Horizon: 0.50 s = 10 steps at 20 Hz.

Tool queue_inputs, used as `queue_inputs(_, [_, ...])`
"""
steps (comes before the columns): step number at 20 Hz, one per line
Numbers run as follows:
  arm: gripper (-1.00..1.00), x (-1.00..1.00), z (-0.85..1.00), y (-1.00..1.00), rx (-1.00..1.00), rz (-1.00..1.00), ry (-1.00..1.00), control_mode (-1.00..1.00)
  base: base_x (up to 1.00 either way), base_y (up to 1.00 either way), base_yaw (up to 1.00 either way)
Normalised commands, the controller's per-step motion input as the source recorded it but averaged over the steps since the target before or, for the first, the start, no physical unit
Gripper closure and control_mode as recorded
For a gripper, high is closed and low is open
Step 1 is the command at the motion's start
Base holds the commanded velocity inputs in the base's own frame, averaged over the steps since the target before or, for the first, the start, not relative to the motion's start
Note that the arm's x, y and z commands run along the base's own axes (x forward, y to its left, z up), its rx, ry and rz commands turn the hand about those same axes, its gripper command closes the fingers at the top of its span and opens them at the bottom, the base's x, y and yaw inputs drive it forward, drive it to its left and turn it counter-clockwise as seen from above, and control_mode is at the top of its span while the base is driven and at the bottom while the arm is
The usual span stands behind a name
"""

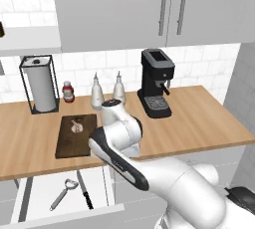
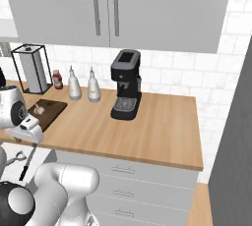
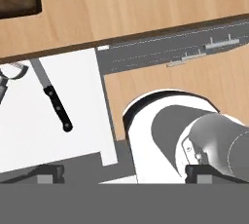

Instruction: Place the appropriate cutting tool for cutting the garlic skin on the cutting board.

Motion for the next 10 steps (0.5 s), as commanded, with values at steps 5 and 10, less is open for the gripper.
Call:
queue_inputs(5, [-1.00,-0.56,-0.50,0.78,0.00,0.00,0.11,-1.00,0.00,0.00,0.00])
queue_inputs(10, [-1.00,-0.27,-0.34,0.36,0.00,0.00,0.18,-1.00,0.00,0.00,0.00])
